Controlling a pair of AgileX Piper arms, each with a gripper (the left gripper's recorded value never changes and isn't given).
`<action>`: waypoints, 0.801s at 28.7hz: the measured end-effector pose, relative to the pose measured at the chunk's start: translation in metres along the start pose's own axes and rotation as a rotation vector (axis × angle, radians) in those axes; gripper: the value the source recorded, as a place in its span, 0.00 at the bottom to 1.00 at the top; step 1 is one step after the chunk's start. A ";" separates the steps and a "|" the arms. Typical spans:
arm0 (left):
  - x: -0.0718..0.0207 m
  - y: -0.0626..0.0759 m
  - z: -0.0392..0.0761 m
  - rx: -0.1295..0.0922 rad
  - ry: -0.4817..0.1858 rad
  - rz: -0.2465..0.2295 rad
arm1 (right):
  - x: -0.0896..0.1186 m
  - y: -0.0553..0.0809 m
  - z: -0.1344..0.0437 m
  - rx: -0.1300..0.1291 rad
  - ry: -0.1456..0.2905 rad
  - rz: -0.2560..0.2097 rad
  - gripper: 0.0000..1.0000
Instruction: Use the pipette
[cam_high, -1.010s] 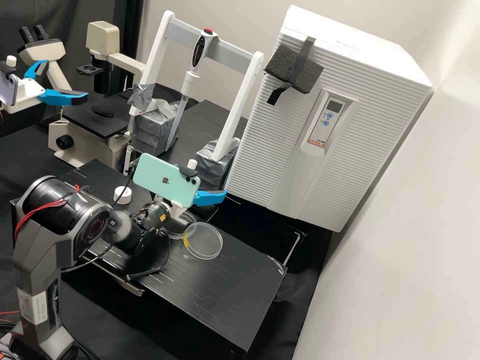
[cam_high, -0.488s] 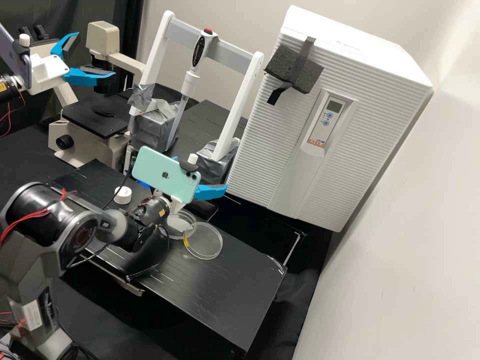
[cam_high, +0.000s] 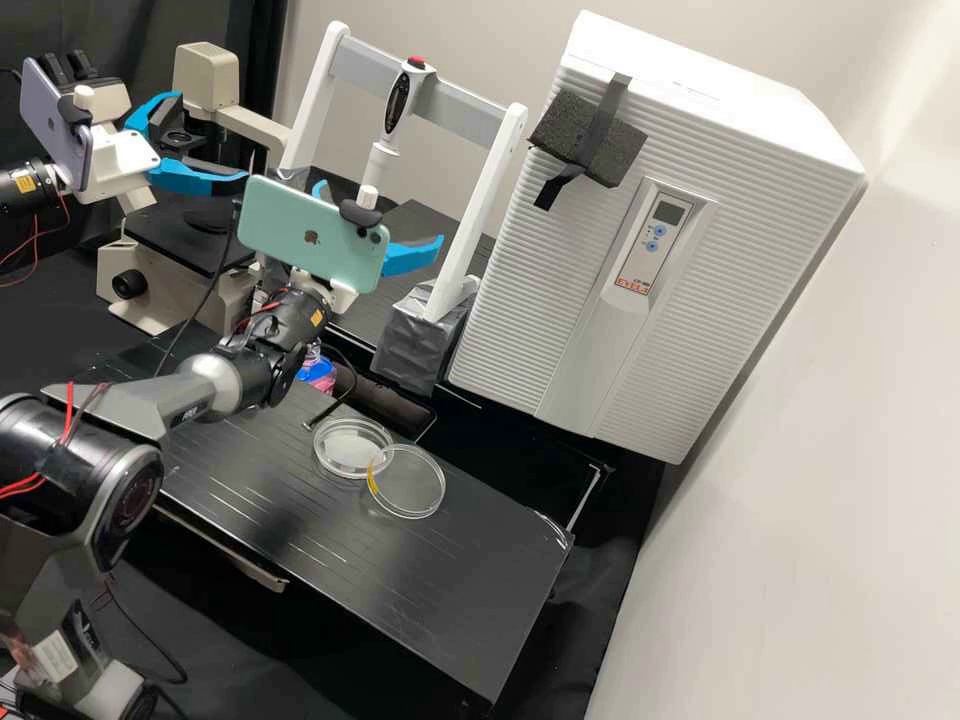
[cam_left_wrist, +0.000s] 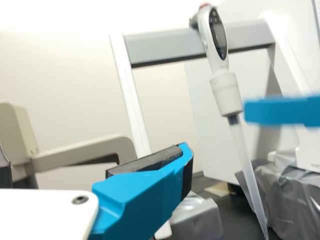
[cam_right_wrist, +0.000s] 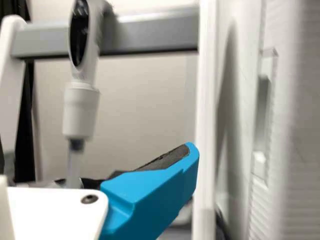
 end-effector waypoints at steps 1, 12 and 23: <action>0.0000 0.000 0.000 -0.009 -0.005 -0.005 | 0.003 0.003 -0.005 0.001 0.005 0.000 1.00; -0.0007 -0.002 0.002 -0.079 -0.038 -0.016 | 0.046 0.013 -0.030 0.005 -0.017 -0.022 1.00; -0.0031 -0.006 -0.008 -0.088 -0.028 -0.032 | 0.070 0.005 -0.030 0.001 -0.063 -0.062 0.00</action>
